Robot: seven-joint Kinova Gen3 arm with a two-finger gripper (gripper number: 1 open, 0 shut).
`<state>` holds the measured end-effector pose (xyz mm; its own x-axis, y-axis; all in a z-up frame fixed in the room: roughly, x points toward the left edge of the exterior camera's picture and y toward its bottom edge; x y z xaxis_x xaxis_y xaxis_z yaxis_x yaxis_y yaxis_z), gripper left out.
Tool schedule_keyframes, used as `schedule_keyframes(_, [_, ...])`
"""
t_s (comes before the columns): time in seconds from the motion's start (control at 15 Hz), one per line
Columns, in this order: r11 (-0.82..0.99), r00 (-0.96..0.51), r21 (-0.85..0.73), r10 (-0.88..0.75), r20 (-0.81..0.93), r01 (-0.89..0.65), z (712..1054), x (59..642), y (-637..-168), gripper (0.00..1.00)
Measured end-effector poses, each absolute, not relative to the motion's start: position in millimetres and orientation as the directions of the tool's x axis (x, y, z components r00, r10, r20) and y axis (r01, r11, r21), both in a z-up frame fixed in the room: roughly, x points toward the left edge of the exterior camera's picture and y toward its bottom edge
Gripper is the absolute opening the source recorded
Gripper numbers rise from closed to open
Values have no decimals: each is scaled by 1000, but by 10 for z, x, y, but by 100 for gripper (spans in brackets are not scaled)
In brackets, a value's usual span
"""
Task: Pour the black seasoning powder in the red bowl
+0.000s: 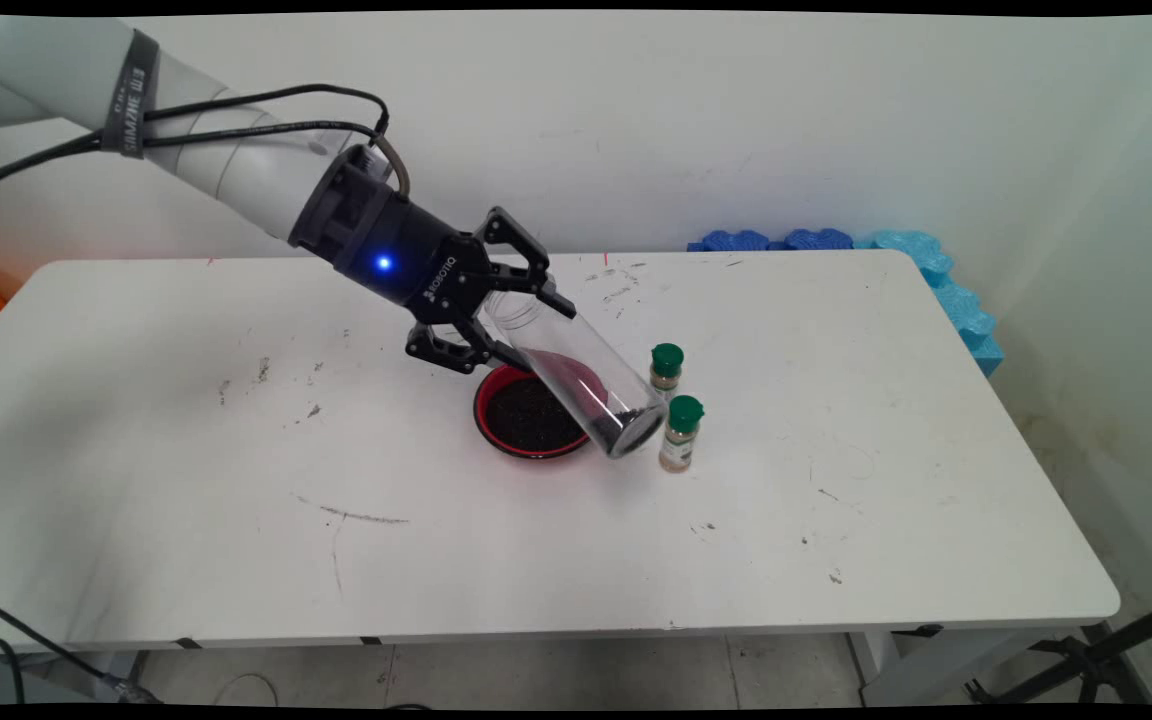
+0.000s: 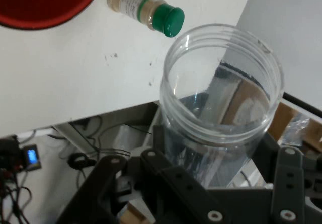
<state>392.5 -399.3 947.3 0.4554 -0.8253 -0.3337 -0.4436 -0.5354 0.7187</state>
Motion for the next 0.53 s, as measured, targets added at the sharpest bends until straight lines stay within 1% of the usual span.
schedule_keyframes(0.53, [-676, 496, 668, -715, -492, -312, 9426, 3915, -3928, 0])
